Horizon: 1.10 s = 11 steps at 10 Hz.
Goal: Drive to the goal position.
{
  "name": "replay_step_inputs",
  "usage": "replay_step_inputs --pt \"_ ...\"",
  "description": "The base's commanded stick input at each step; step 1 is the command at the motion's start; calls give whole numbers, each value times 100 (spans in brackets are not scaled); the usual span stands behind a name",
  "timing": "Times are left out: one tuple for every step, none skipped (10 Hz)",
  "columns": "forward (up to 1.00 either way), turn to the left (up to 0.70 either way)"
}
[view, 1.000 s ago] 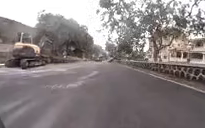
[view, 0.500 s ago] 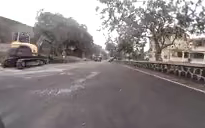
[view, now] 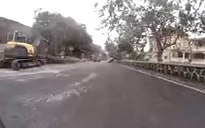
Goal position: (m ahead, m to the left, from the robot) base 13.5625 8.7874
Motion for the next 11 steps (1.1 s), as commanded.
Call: replay_step_inputs --pt "70 0" --pt "70 0" --pt "70 0" --pt "70 0" --pt "70 0" --pt "70 0" --pt "70 0" --pt "70 0" --pt "70 0" --pt "70 0" --pt "70 0"
